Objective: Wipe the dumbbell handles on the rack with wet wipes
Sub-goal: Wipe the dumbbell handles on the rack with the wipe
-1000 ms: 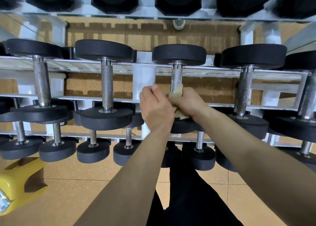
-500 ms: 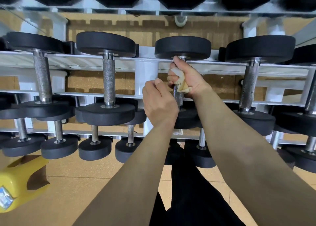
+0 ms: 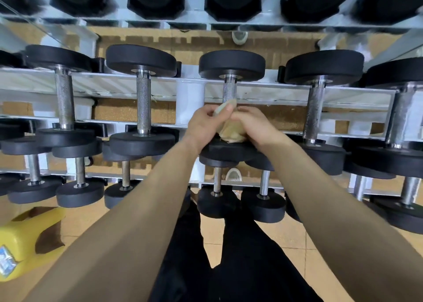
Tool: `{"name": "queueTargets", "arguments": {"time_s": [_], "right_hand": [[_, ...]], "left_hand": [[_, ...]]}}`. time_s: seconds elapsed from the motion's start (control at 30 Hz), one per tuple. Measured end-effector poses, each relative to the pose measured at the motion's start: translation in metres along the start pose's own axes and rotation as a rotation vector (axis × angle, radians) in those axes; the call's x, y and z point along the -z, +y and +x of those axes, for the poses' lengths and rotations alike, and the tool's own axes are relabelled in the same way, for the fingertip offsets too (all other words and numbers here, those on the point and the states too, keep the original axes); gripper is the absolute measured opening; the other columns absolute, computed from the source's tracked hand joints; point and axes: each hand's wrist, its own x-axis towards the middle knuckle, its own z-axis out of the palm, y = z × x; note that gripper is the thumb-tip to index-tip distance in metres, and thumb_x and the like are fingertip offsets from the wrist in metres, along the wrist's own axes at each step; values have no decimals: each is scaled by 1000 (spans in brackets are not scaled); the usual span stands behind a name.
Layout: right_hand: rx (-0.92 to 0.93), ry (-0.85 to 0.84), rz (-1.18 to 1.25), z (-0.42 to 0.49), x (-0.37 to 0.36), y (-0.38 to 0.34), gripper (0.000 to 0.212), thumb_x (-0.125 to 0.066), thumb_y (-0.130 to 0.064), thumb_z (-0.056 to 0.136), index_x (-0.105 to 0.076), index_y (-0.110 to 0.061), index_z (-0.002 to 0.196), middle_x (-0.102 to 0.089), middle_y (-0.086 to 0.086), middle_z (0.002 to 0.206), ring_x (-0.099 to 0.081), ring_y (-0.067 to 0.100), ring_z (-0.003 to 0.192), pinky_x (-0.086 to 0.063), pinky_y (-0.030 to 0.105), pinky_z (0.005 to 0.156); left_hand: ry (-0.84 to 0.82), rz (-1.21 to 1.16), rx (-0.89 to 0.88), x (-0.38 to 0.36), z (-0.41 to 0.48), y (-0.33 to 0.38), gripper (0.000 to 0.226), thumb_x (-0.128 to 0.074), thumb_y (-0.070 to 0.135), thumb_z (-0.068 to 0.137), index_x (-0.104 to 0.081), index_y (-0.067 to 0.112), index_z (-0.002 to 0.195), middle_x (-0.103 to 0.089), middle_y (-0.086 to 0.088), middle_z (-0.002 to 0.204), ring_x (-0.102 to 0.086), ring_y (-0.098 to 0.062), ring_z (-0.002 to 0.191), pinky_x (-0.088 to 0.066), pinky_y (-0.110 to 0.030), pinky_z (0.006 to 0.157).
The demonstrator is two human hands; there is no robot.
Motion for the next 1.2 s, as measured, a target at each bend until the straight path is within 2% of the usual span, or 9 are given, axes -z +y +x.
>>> {"name": "queueTargets", "arguments": {"time_s": [0.23,0.37,0.5,0.73,0.83,0.93,1.03,1.1,1.2], "right_hand": [[40,463,-22,-3,-17,10,18,-64,-15,86,-72,-20,101,-72,-2,101,-68,14,97,-58,39,91],[101,560,-38,-6,-17,10,19,-72,-5,83,-68,-20,93,-69,-3,95,-66,9,91,-57,28,83],[288,584,-65,-21,-28,6,18,-75,-3,82,-66,-17,89,-69,-5,88,-65,3,83,-51,15,76],[201,680,-106,-30,-39,12,14,-57,-12,96,-63,-21,105,-61,-12,94,-59,11,94,-50,29,82],[180,661,-265,-27,-41,13,24,-52,-8,94,-66,-19,110,-67,-5,100,-61,17,97,-52,38,84],[96,657,-364,-28,-40,11,29,-49,-13,94,-71,-25,109,-71,-3,104,-62,22,98,-52,39,84],[3,688,-317,-32,-40,16,29,-47,-15,96,-70,-26,110,-68,-4,112,-61,21,106,-49,40,92],[30,774,-185,-32,-45,20,23,-47,-13,97,-64,-24,109,-62,-7,113,-57,17,109,-47,43,99],[55,864,-48,-31,-50,21,17,-48,-13,97,-58,-25,104,-59,-8,109,-55,13,104,-49,41,95]], "left_hand": [[1,-48,-12,17,28,-12,14,-77,2,86,-66,11,89,-70,-6,86,-66,-18,76,-55,-26,58],[133,69,-57,23,45,-12,11,-76,13,89,-67,12,95,-72,-11,93,-68,-21,77,-58,-29,64],[229,252,-136,14,56,-2,20,-72,17,91,-62,29,78,-68,9,80,-63,-12,76,-50,-20,74],[565,187,-91,-3,40,11,20,-62,26,92,-50,20,106,-60,1,108,-59,-17,91,-46,-29,82],[423,58,36,-14,29,8,22,-57,31,96,-59,13,109,-65,2,97,-62,-18,90,-49,-29,88],[147,-49,117,-25,24,12,25,-61,40,94,-66,17,87,-68,-1,85,-65,-22,84,-53,-32,79],[-36,-66,130,-30,30,13,42,-79,44,78,-69,14,106,-72,-3,96,-68,-17,91,-55,-31,81],[-74,-37,129,-35,38,10,59,-87,41,65,-69,9,111,-75,-5,98,-71,-19,95,-58,-34,80],[-41,-58,186,-39,49,12,44,-88,32,71,-71,7,102,-75,-8,90,-73,-21,85,-59,-34,71]]}}
